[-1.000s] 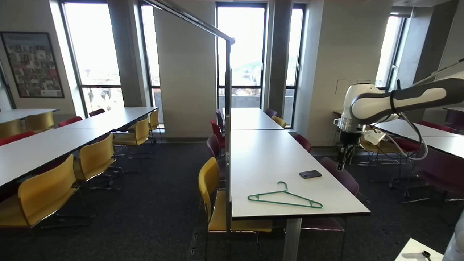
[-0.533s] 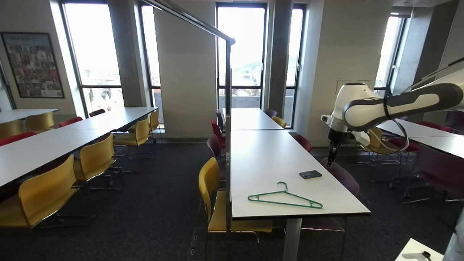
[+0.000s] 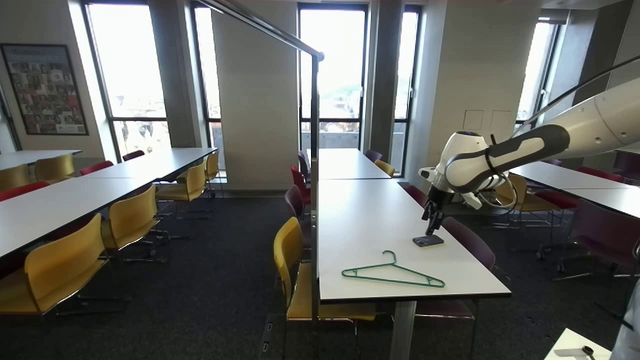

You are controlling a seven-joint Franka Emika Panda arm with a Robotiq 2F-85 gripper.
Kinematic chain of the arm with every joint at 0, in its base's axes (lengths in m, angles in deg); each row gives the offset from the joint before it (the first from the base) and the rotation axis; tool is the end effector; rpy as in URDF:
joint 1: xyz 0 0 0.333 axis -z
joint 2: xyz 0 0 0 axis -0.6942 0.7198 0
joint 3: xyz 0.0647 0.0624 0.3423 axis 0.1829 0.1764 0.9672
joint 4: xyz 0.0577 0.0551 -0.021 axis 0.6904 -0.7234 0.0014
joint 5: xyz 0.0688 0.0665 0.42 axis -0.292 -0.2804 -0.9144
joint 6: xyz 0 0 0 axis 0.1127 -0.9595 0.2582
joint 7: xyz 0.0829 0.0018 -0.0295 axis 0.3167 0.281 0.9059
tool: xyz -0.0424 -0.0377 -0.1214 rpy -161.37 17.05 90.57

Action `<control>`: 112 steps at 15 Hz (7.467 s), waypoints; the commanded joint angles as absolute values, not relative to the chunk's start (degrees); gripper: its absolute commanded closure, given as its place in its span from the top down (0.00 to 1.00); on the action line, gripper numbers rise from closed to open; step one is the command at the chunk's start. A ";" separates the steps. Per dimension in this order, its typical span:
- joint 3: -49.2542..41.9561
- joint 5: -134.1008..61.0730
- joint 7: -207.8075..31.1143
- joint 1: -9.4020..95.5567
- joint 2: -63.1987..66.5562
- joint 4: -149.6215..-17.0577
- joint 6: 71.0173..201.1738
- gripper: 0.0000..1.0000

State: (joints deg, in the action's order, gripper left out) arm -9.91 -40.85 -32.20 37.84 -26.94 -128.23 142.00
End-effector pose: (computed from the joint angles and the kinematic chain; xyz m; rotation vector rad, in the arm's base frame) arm 0.5180 -0.0376 0.4126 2.7960 1.1990 0.3970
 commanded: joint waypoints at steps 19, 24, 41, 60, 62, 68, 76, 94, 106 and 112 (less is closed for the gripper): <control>-5.18 -44.96 -29.29 41.65 -11.59 -119.54 141.79 1.00; -2.76 -45.40 -29.78 44.11 -2.68 -114.27 143.30 1.00; 0.87 -32.42 -42.57 47.04 18.63 -102.25 152.21 1.00; 2.57 -31.64 -44.34 47.35 24.17 -97.25 151.68 0.57; 2.68 -31.84 -44.29 47.56 24.15 -97.28 151.53 0.42; 3.29 -32.44 -43.96 48.68 24.06 -97.38 151.11 0.00; 5.11 -33.30 -43.17 50.96 23.69 -97.28 150.51 0.25; 5.21 -33.14 -43.40 51.45 24.80 -96.74 149.58 0.00; -3.63 -13.27 -59.38 39.74 5.88 -111.41 154.45 0.02; -3.89 2.78 -72.73 35.65 -8.38 -120.12 150.57 0.02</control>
State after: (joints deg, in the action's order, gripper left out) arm -4.15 -2.97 -68.63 36.41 0.97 -112.89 152.44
